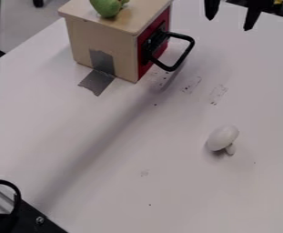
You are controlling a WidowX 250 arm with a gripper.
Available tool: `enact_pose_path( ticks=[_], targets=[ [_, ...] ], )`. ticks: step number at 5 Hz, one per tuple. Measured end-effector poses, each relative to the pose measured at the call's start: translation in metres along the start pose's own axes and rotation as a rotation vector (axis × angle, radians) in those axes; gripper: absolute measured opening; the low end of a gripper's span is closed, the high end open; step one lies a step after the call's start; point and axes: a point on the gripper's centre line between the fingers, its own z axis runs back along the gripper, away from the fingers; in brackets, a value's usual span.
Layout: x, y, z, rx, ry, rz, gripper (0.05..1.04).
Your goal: Put the green object on the bottom left of the table
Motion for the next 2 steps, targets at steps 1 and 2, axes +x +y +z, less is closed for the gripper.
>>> enact_pose_path(
  ticks=[1,2],
  targets=[
    [-0.005,0.0,-0.021,0.007,0.056,-0.002,0.996],
    [-0.005,0.013,-0.021,-0.001,0.062,-0.003,0.996]
  ],
)
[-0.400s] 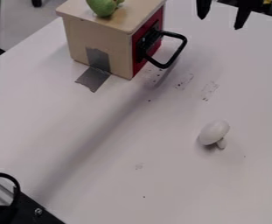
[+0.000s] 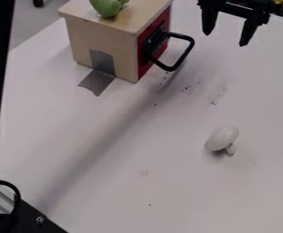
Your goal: Put the green object on the bottom left of the table
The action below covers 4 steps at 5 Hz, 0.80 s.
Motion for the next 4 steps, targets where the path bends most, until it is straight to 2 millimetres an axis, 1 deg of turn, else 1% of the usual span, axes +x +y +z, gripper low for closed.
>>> enact_pose_path(
  ticks=[1,2,3,4],
  targets=[
    [0.003,0.04,0.022,-0.003,-0.049,0.059,0.996],
    [-0.001,0.067,0.033,-0.003,-0.05,0.047,0.996],
    [0.004,0.102,0.052,-0.017,-0.089,0.055,0.996],
    [0.008,0.138,0.076,-0.024,-0.15,0.059,0.996]
  ],
)
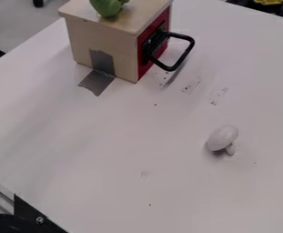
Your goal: Put the green object on the bottom left of the table
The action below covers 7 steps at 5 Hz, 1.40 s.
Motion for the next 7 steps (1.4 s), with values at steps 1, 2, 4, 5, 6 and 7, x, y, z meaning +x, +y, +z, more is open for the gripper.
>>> enact_pose_path(
  ticks=[1,2,4,5,6,7],
  targets=[
    [0.002,0.023,0.0,0.011,0.021,-0.003,0.995],
    [-0.007,0.037,-0.007,0.007,0.069,-0.005,0.996],
    [-0.032,0.042,-0.034,0.016,0.195,-0.033,0.996],
    [-0.044,0.039,-0.055,0.03,0.247,-0.025,0.996],
    [-0.045,0.04,-0.067,0.037,0.277,-0.016,0.96],
    [-0.045,0.038,-0.068,0.035,0.261,-0.006,0.703]
  ],
)
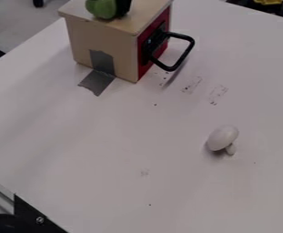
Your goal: Put the green object on the bottom left of the table
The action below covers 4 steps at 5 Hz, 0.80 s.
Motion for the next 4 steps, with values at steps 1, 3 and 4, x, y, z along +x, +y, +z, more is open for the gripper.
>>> enact_pose_path(
  ticks=[1,3,4],
  targets=[
    [-0.007,-0.008,0.004,-0.015,-0.015,0.008,0.583],
    [-0.06,-0.033,0.026,-0.053,-0.083,0.01,0.574],
    [-0.093,-0.038,0.015,-0.054,-0.079,0.015,0.574]
  ],
)
